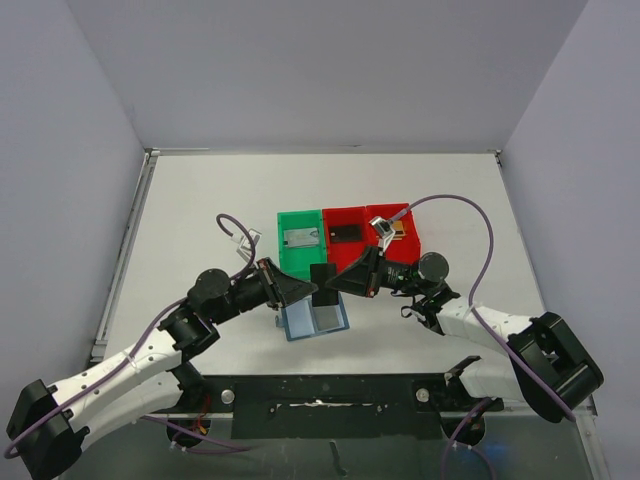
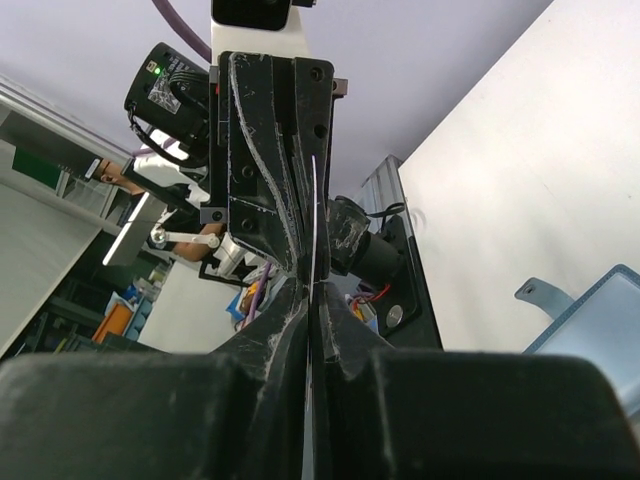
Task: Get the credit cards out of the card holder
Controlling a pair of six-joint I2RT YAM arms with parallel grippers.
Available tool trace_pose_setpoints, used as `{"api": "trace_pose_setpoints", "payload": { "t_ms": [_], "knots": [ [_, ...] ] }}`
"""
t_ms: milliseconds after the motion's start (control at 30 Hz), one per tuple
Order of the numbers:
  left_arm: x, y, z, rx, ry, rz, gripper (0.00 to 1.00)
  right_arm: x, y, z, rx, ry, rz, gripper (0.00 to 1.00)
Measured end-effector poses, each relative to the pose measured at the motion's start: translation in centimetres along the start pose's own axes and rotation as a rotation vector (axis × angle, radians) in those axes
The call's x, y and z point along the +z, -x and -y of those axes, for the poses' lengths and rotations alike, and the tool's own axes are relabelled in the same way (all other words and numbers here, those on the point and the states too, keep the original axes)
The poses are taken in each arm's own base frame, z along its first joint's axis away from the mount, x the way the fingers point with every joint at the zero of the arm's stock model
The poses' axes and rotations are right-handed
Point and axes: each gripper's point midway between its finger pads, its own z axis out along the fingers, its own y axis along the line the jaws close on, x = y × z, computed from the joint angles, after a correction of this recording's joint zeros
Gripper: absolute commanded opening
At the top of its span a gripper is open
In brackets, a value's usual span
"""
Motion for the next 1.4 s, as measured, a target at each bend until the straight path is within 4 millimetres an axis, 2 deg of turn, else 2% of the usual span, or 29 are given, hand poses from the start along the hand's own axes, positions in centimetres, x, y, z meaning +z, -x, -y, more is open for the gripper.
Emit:
{"api": "trace_pose_setpoints", "payload": {
  "t_ms": [133,333,367,500,633,767,900,967,1133,1400],
  "knots": [
    [0.0,0.0,-0.1,0.004,0.002,0.0,0.24,0.0,0.0,-0.1,-0.001,0.003,-0.003,0.0],
    [0.1,0.3,-1.2,0.012,0.06,0.015,0.65,-0.2,-0.2,0.4,-0.004,-0.014,-0.014,0.0],
    [0.1,0.4,-1.5,0.014,0.079,0.019,0.67,-0.3,-0.3,0.5,-0.005,-0.022,-0.017,0.0],
    [0.1,1.0,-2.2,0.035,0.153,0.028,0.69,-0.5,-0.5,1.2,-0.016,-0.069,-0.025,0.0],
    [-0.4,3.0,-2.9,0.072,0.284,0.093,0.7,-0.8,0.2,2.0,-0.051,-0.152,-0.006,0.0],
    [-2.8,6.1,-2.5,0.136,0.379,0.227,0.71,-1.2,2.1,3.0,-0.108,-0.299,0.037,0.0],
    [-5.8,8.1,-2.5,0.201,0.472,0.315,0.71,-2.4,3.4,3.0,-0.18,-0.413,0.089,0.0],
    [-6.4,8.7,-2.8,0.227,0.523,0.325,0.72,-3.1,3.9,3.1,-0.208,-0.463,0.109,0.0],
    [-8.0,9.3,-5.4,0.305,0.716,0.304,0.73,-4.9,5.0,4.1,-0.271,-0.611,0.135,0.0],
    [-11.1,10.5,-9.1,0.412,0.989,0.262,0.85,-6.9,8.5,4.6,-0.418,-0.823,0.142,0.0]
  ]
}}
